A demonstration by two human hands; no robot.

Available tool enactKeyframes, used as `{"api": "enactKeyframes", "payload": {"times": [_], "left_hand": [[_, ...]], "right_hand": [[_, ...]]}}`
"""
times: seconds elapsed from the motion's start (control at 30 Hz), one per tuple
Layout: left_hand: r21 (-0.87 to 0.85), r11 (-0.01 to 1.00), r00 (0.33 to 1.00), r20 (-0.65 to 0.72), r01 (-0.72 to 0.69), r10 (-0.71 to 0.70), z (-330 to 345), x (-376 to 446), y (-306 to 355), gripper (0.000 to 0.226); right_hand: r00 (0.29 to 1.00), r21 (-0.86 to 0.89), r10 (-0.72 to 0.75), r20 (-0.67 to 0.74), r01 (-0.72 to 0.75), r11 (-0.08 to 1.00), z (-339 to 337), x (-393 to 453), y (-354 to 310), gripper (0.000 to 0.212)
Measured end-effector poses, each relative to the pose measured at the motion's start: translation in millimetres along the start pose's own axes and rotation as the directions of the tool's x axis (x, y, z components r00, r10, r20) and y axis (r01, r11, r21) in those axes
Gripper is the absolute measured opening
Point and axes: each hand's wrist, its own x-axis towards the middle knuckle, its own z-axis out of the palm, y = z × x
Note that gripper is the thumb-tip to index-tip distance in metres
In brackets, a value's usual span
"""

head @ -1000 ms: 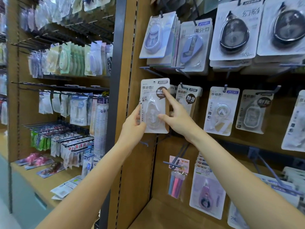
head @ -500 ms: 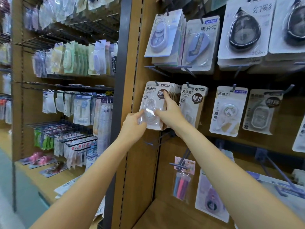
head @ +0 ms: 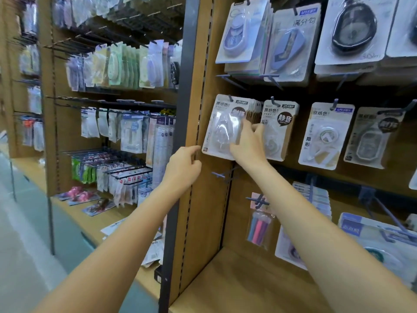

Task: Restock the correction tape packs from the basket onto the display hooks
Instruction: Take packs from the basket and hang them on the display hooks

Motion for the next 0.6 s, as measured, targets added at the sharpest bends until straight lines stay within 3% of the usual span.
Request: {"api": "enactKeyframes", "payload": {"times": [0.1,0.2,0.3,0.37,0.43,0.5,0.6], "left_hand": [[-0.048,0.999,0.999,-0.045,0.014,-0.016,-14,-36,-17,0.043],[-0.073,0.992,0.989,-0.103,0.100,-0.107,-26,-89,-56,0.036],[-0.070,0.948,0.935,-0.155,0.312,-0.319,-30,-159,-129,0.033],[-0.009,0.870,0.864,-0.112,0.494,-0.491,-30,-216,-187,0.033],[0.071,0.735,0.739,-0.036,0.674,-0.673,-29,-277,-239,0.034],[0.150,0.604,0.611,0.000,0.783,-0.792,-28,-330,-279,0.033],[0.286,0.462,0.472,0.034,0.840,-0.881,-15,-394,-322,0.032]], "right_hand": [[0.983,0.130,-0.120,-0.141,0.139,0.982,-7,-43,-8,0.038],[0.945,0.292,-0.304,-0.123,0.328,0.898,16,-112,-13,0.029],[0.888,0.351,-0.442,0.129,0.376,0.858,79,-197,4,0.030],[0.813,0.329,-0.416,0.407,0.294,0.897,136,-250,29,0.034],[0.659,0.207,-0.243,0.712,0.134,0.969,189,-297,54,0.038],[0.447,0.125,-0.145,0.883,0.075,0.989,233,-334,77,0.044],[0.077,0.149,-0.184,0.980,0.331,0.932,285,-379,109,0.054]]}}
